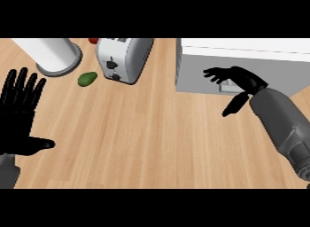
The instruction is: Pick up the cup, place it into the drawer and close the drawer
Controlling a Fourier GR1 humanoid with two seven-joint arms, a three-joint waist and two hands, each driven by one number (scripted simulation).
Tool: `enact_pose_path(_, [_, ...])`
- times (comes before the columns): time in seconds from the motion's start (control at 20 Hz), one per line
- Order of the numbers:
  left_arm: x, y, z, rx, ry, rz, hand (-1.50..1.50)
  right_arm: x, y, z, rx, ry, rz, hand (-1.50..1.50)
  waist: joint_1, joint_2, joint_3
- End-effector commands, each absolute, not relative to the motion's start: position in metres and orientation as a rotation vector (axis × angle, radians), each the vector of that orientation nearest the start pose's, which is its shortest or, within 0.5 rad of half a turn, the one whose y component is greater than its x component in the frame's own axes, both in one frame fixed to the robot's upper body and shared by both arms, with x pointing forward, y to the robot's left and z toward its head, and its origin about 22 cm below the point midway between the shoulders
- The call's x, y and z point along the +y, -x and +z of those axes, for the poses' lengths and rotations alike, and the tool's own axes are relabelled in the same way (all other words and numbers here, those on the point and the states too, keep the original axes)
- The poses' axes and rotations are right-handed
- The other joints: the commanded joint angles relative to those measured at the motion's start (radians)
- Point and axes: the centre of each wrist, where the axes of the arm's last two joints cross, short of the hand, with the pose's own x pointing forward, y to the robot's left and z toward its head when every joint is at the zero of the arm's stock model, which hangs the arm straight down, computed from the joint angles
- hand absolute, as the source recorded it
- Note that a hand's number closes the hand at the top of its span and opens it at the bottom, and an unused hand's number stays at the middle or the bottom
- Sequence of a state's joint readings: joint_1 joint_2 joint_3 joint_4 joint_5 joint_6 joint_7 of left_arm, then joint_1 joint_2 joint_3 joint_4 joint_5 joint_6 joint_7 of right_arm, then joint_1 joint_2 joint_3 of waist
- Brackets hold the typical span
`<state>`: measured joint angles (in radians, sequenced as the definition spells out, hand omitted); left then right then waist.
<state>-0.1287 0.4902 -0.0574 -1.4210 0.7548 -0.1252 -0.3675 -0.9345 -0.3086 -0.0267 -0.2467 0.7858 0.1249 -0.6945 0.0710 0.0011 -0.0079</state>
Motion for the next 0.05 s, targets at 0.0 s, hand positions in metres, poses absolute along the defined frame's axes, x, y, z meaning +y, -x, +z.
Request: enact_pose_path(0.0, [0.3327, -0.2749, 0.0365, -1.887, 0.316, 0.145, -1.50, -0.2884, -0.4320, 0.0429, -1.502, 0.407, 1.153, -1.50, 0.021, 0.041, 0.011])
